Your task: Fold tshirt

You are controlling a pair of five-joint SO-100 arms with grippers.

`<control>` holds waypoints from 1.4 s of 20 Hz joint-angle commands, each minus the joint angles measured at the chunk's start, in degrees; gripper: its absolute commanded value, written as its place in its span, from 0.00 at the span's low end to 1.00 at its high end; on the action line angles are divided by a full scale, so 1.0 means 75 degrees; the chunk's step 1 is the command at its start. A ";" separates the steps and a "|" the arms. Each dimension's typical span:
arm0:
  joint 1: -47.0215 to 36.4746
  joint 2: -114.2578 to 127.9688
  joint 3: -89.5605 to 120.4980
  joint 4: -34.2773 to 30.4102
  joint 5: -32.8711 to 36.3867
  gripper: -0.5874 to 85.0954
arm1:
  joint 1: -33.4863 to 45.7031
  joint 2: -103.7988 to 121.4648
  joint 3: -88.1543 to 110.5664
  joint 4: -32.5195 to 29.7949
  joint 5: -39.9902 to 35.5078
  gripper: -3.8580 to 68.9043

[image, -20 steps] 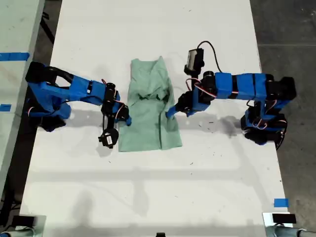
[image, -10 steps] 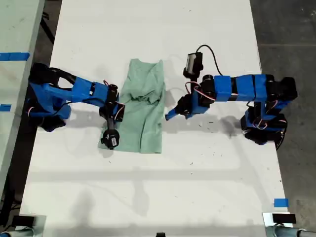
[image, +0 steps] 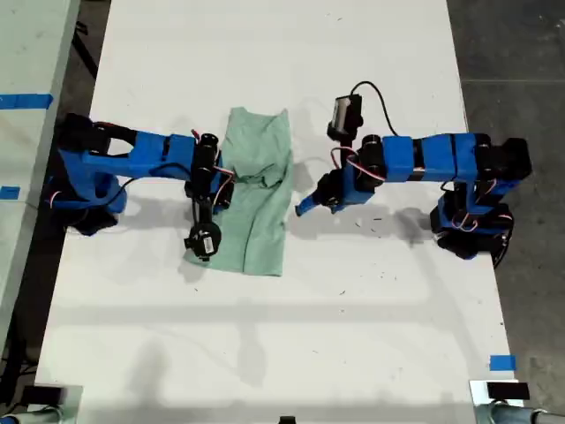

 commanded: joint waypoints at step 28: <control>0.1324 0.1160 -0.0762 0.1395 -0.0973 0.40 | -0.1008 0.0621 -0.0434 -0.0129 0.0715 0.46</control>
